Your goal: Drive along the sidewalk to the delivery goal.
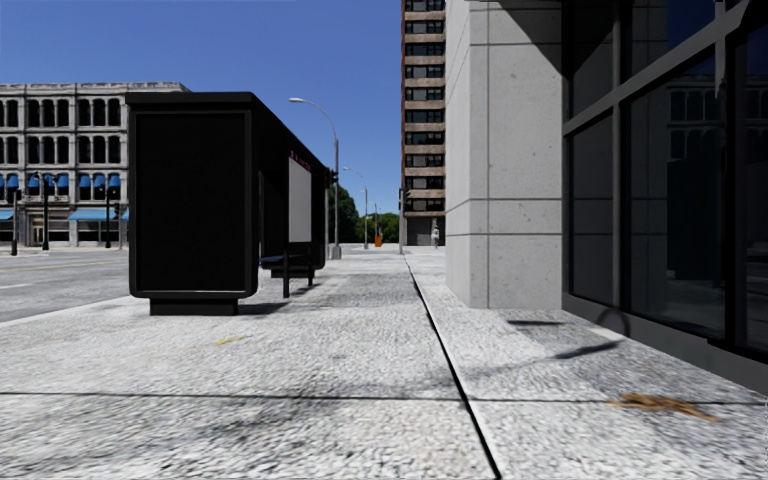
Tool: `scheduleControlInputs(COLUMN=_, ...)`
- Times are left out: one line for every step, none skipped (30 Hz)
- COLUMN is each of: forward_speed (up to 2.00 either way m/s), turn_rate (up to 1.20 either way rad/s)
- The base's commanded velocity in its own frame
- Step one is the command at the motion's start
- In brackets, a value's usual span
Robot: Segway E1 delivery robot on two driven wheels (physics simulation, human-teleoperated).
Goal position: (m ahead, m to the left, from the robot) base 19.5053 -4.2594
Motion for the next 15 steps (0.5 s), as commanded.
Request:
scheduleControlInputs(forward_speed=2.00, turn_rate=0.00)
scheduleControlInputs(forward_speed=2.00, turn_rate=0.00)
scheduleControlInputs(forward_speed=2.00, turn_rate=0.00)
scheduleControlInputs(forward_speed=2.00, turn_rate=0.00)
scheduleControlInputs(forward_speed=2.00, turn_rate=0.00)
scheduleControlInputs(forward_speed=2.00, turn_rate=0.00)
scheduleControlInputs(forward_speed=2.00, turn_rate=0.00)
scheduleControlInputs(forward_speed=2.00, turn_rate=0.00)
scheduleControlInputs(forward_speed=2.00, turn_rate=0.00)
scheduleControlInputs(forward_speed=2.00, turn_rate=0.00)
scheduleControlInputs(forward_speed=2.00, turn_rate=0.00)
scheduleControlInputs(forward_speed=2.00, turn_rate=0.00)
scheduleControlInputs(forward_speed=2.00, turn_rate=0.00)
scheduleControlInputs(forward_speed=2.00, turn_rate=0.00)
scheduleControlInputs(forward_speed=2.00, turn_rate=0.00)
